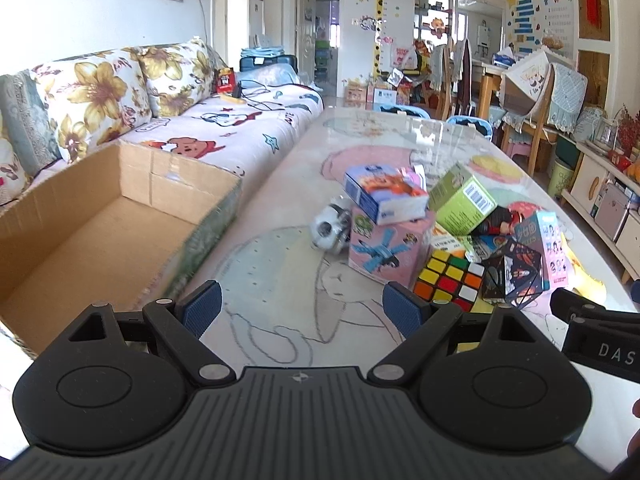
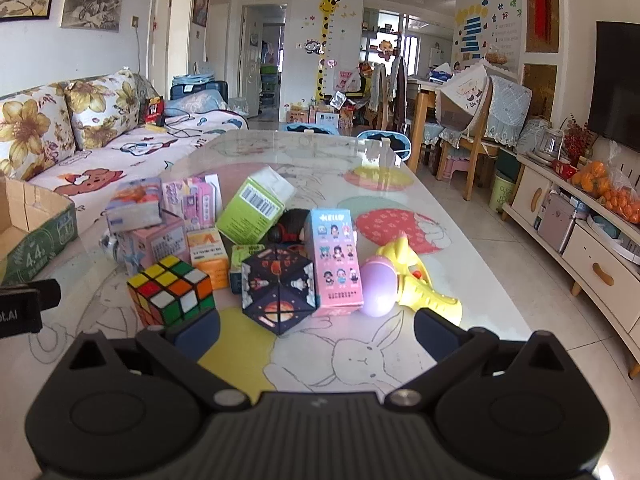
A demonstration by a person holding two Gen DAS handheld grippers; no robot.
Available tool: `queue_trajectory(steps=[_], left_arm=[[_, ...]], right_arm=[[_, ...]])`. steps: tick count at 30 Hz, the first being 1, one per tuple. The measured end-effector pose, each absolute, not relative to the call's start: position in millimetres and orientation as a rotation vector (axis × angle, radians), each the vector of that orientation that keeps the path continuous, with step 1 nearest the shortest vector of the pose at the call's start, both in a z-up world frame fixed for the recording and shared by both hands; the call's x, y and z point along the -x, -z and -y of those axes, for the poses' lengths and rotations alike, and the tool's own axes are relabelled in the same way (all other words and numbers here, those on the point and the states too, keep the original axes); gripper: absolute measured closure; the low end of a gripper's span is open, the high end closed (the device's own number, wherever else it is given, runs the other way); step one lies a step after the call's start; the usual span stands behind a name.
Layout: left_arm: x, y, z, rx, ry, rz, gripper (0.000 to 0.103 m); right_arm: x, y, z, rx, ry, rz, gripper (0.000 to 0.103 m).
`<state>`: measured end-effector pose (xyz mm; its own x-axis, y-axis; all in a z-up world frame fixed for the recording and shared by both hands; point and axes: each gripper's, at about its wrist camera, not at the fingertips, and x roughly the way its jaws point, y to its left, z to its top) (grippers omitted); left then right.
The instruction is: Organize rigid objects
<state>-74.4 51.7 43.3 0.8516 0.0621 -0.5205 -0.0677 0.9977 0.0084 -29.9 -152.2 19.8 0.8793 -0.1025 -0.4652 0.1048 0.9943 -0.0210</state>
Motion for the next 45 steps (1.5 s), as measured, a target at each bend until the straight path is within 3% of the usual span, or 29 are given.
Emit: queue_trajectory(steps=[26,45], left_arm=[[83,-38,-48,0.036,-0.168,-0.405,0.0],[98,-43,-58,0.014,-0.16,-0.348,0.0]], right_arm=[[100,-99,68,-0.009,-0.042,-0.247,0.001],[123,-102,66,0.047,-0.058,-0.178,0.001]])
